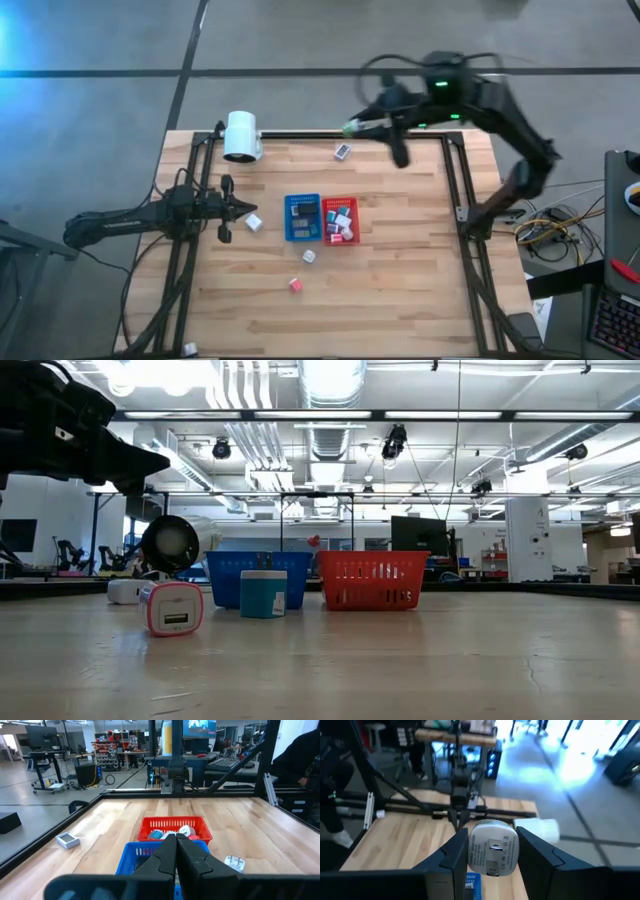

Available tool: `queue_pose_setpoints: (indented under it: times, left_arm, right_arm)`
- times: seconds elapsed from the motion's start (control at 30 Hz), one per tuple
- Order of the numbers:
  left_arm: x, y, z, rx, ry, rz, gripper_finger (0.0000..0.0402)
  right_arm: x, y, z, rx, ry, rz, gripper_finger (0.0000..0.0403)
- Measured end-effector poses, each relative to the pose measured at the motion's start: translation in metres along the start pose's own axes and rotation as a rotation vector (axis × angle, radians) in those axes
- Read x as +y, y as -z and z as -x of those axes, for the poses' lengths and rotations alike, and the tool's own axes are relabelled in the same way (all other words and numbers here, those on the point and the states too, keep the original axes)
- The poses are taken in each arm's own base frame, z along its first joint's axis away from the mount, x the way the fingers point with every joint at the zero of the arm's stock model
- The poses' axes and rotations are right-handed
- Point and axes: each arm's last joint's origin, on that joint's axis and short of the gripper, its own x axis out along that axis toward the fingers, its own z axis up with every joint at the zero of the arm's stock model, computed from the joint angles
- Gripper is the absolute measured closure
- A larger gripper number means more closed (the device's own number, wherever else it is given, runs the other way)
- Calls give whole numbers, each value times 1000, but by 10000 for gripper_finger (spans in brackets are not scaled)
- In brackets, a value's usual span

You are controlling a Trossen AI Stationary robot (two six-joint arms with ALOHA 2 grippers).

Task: Pick & Place Office items
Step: Put the green charger adapter into the red bin

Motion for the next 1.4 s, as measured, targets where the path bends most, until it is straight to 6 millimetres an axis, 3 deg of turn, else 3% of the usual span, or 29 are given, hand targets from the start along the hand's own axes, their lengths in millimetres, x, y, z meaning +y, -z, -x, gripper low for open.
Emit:
queue_pose_setpoints:
  times: [0.3, 0.57, 1.0, 1.2, 1.4]
  left_arm:
    - [0, -1, 0, -7, 0, 6, 387]
    - [0, -1, 0, -15, 0, 8, 388]
    - [0, -2, 0, -15, 0, 20, 388]
    - [0, -2, 0, -16, 0, 23, 388]
    - [0, -2, 0, -16, 1, 24, 388]
  right_arm:
    - [29, 30, 78, -168, 96, -1, 275]
    - [49, 84, 109, -320, 121, 28, 275]
    - [68, 189, 109, -447, 169, 7, 275]
    - [73, 238, 97, -445, 208, 2, 275]
    - [80, 287, 83, -563, 154, 6, 275]
